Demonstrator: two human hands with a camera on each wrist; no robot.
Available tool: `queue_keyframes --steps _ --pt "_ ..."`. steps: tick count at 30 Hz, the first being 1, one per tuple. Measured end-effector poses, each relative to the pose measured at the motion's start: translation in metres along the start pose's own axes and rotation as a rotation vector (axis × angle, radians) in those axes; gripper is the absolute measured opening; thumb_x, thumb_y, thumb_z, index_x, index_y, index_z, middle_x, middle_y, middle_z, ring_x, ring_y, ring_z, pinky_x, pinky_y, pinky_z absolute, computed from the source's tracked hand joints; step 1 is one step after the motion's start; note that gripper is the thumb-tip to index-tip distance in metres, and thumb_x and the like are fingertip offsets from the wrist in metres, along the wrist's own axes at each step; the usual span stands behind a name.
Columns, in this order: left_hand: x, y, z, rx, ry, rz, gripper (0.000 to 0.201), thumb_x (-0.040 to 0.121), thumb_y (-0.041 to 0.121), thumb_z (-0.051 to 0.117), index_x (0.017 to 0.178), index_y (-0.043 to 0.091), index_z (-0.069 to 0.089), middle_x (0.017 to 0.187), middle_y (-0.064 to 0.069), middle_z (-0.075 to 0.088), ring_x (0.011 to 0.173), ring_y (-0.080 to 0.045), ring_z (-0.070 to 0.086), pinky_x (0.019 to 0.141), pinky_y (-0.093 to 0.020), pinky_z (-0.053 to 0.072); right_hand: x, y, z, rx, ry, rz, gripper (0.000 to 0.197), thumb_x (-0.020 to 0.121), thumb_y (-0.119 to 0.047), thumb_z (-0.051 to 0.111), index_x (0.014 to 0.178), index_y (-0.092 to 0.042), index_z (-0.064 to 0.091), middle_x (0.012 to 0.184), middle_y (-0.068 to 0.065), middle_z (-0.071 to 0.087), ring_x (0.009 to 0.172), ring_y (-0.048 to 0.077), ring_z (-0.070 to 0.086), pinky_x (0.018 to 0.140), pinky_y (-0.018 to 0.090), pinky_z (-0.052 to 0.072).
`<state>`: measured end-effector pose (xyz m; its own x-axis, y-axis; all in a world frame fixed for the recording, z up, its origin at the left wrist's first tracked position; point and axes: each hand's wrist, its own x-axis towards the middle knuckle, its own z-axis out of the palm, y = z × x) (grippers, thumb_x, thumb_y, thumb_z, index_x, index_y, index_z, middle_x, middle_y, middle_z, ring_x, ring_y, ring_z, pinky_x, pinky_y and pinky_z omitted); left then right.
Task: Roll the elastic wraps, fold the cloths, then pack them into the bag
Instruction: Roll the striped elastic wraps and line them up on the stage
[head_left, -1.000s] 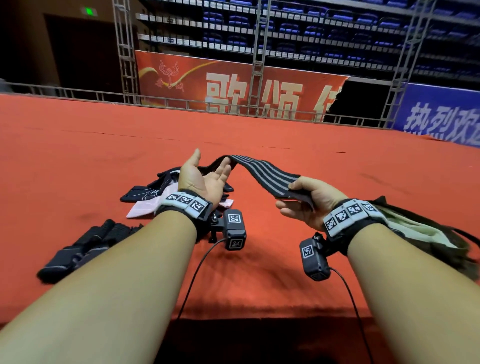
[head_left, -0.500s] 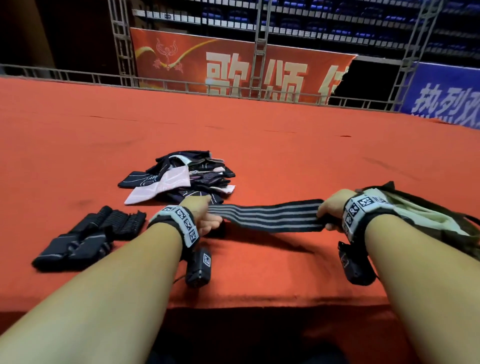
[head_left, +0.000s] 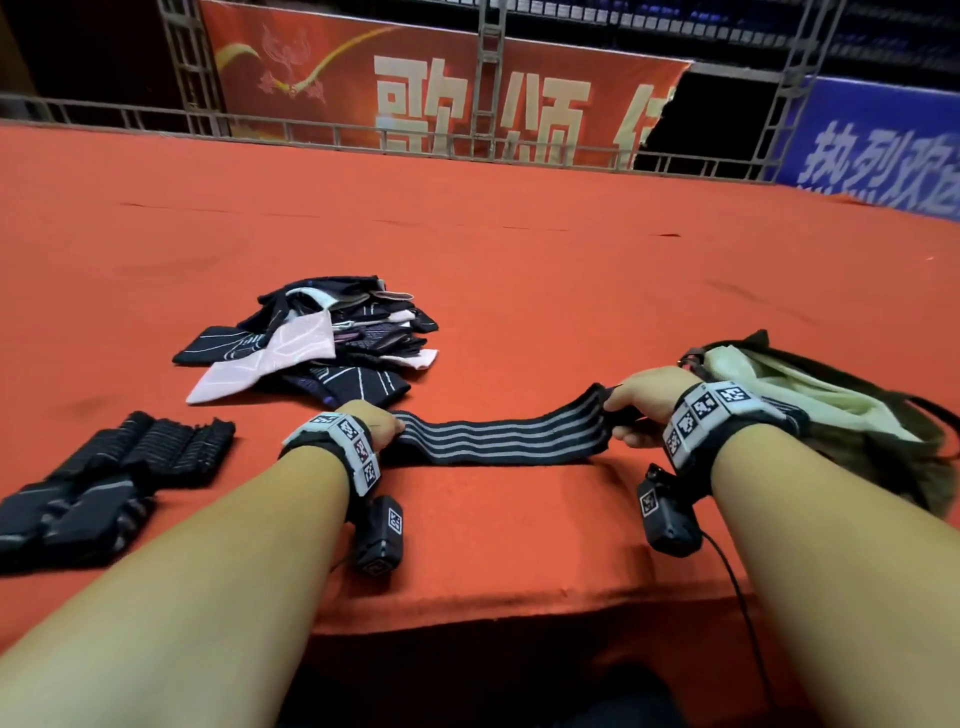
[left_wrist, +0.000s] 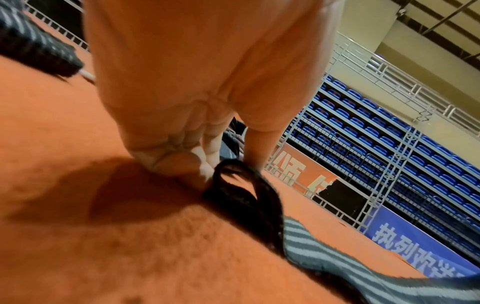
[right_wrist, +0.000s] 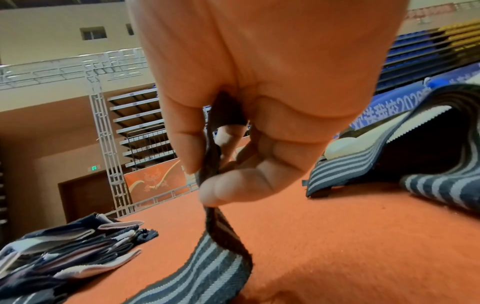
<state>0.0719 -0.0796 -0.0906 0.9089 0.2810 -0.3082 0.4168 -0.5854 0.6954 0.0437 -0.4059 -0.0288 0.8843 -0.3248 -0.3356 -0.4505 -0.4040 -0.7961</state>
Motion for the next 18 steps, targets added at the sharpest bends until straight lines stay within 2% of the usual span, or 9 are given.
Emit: queue_keyframes --steps 3,5,6,7,8,10,12,15,18 --pt "0.002 0.005 0.005 0.086 -0.086 0.017 0.039 0.091 0.031 0.072 0.117 0.003 0.070 0.123 -0.016 0.068 0.115 -0.030 0.065 0.101 -0.035 0.051 0.002 0.006 -0.004 0.035 0.009 -0.021 0.014 0.088 -0.003 0.065 0.101 0.002 0.068 0.074 0.018 0.070 0.051 0.022 0.063 0.046 0.026 0.050" --pt "-0.003 0.012 0.005 -0.004 -0.131 0.026 0.021 0.085 0.025 0.076 0.096 0.007 0.071 0.107 -0.012 0.069 0.102 -0.029 0.067 0.094 -0.036 0.055 0.003 0.008 -0.006 0.056 0.005 -0.030 0.012 0.089 -0.002 0.064 0.099 0.001 0.068 0.073 0.018 0.069 0.050 0.021 0.062 0.045 0.025 0.049" --pt "-0.002 0.014 0.005 -0.097 -0.144 0.020 0.016 0.083 0.021 0.077 0.091 0.008 0.071 0.099 -0.012 0.070 0.093 -0.029 0.068 0.087 -0.036 0.057 0.004 0.008 -0.006 0.065 0.002 -0.032 0.011 0.089 -0.002 0.063 0.099 0.000 0.067 0.073 0.018 0.069 0.049 0.021 0.062 0.044 0.025 0.048" --pt "-0.002 0.015 0.003 -0.212 -0.179 -0.009 0.016 0.082 0.016 0.077 0.092 0.006 0.072 0.093 -0.012 0.072 0.084 -0.029 0.070 0.080 -0.037 0.059 0.004 0.008 -0.005 0.073 0.004 -0.030 0.010 0.090 -0.002 0.063 0.098 0.000 0.067 0.073 0.018 0.069 0.048 0.020 0.062 0.044 0.024 0.048" --pt "-0.006 0.017 -0.001 -0.317 -0.230 -0.031 0.019 0.081 0.013 0.075 0.098 0.004 0.072 0.091 -0.015 0.074 0.080 -0.031 0.072 0.078 -0.042 0.061 0.005 0.008 -0.004 0.084 0.010 -0.027 0.010 0.089 -0.003 0.063 0.098 0.001 0.066 0.072 0.017 0.068 0.048 0.020 0.062 0.044 0.024 0.047" --pt "-0.007 0.015 -0.013 -0.464 -0.299 -0.068 0.023 0.082 0.009 0.070 0.104 0.003 0.071 0.098 -0.021 0.076 0.092 -0.039 0.073 0.089 -0.059 0.057 0.006 0.006 0.000 0.112 0.022 -0.033 0.011 0.088 -0.003 0.065 0.098 0.002 0.067 0.071 0.016 0.069 0.047 0.020 0.062 0.044 0.025 0.047" --pt "-0.010 0.012 -0.030 -0.529 -0.286 -0.049 0.017 0.084 0.008 0.066 0.102 0.007 0.068 0.101 -0.021 0.075 0.096 -0.040 0.071 0.093 -0.062 0.053 0.004 0.000 0.008 0.123 0.010 -0.065 0.009 0.087 -0.001 0.067 0.097 0.000 0.066 0.070 0.016 0.068 0.045 0.020 0.062 0.044 0.026 0.048" --pt "-0.016 0.004 -0.057 -0.636 -0.221 -0.041 0.013 0.089 0.010 0.061 0.101 0.009 0.065 0.089 -0.016 0.073 0.082 -0.031 0.071 0.076 -0.052 0.061 0.000 -0.012 0.024 0.126 -0.031 -0.112 0.016 0.085 0.004 0.071 0.091 -0.006 0.059 0.068 0.019 0.067 0.045 0.022 0.062 0.044 0.028 0.051" --pt "-0.020 -0.006 -0.085 -0.715 -0.159 -0.061 0.005 0.089 0.010 0.056 0.089 0.010 0.061 0.077 -0.011 0.070 0.065 -0.023 0.067 0.061 -0.037 0.060 -0.005 -0.025 0.045 0.143 -0.081 -0.152 0.020 0.085 0.004 0.072 0.089 -0.008 0.056 0.065 0.017 0.068 0.046 0.022 0.063 0.043 0.027 0.051"
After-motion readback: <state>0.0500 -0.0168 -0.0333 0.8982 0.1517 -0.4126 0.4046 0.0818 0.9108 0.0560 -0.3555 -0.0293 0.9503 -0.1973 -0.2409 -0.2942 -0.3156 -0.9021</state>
